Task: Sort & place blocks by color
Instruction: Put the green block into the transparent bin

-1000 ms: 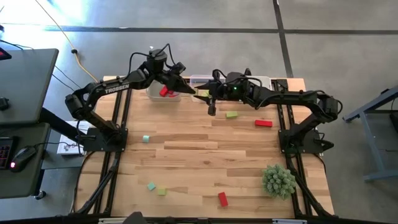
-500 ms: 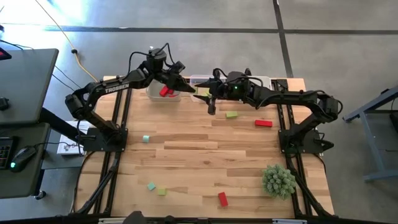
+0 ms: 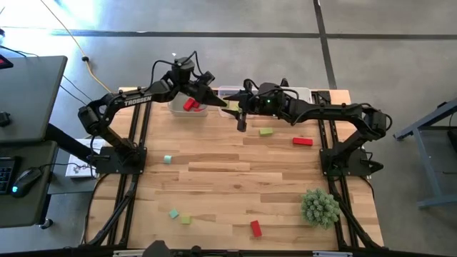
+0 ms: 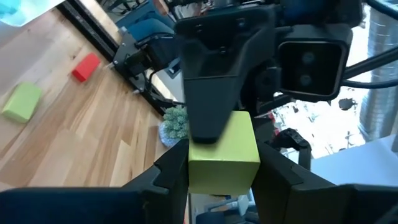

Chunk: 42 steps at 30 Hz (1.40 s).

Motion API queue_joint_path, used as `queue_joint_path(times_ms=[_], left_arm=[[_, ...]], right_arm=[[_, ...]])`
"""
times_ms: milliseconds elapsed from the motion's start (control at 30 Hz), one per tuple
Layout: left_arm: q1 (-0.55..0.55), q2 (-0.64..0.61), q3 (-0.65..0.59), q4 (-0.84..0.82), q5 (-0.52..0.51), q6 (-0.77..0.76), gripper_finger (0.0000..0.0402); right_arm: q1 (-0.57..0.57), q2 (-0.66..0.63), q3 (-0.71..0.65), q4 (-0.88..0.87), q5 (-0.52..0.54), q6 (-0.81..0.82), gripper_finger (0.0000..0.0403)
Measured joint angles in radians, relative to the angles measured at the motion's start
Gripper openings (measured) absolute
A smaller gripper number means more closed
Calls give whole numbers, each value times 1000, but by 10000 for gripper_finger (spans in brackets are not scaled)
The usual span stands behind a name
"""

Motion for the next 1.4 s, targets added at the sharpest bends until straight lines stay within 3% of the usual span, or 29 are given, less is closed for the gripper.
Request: queue_joint_path(times_ms=[200, 367, 1067, 1400], left_arm=[[2, -1, 0, 17, 1, -12, 115], [2, -1, 0, 10, -2, -21, 117], [9, -1, 0, 16, -48, 67, 202], [86, -2, 0, 7, -176, 81, 214]], right_arm=[[-3, 0, 0, 8, 15, -23, 173], [-6, 0, 0, 1, 8, -23, 113], [-55, 0, 0, -29, -5, 4, 112], [-151, 1, 0, -66, 4, 2, 112]])
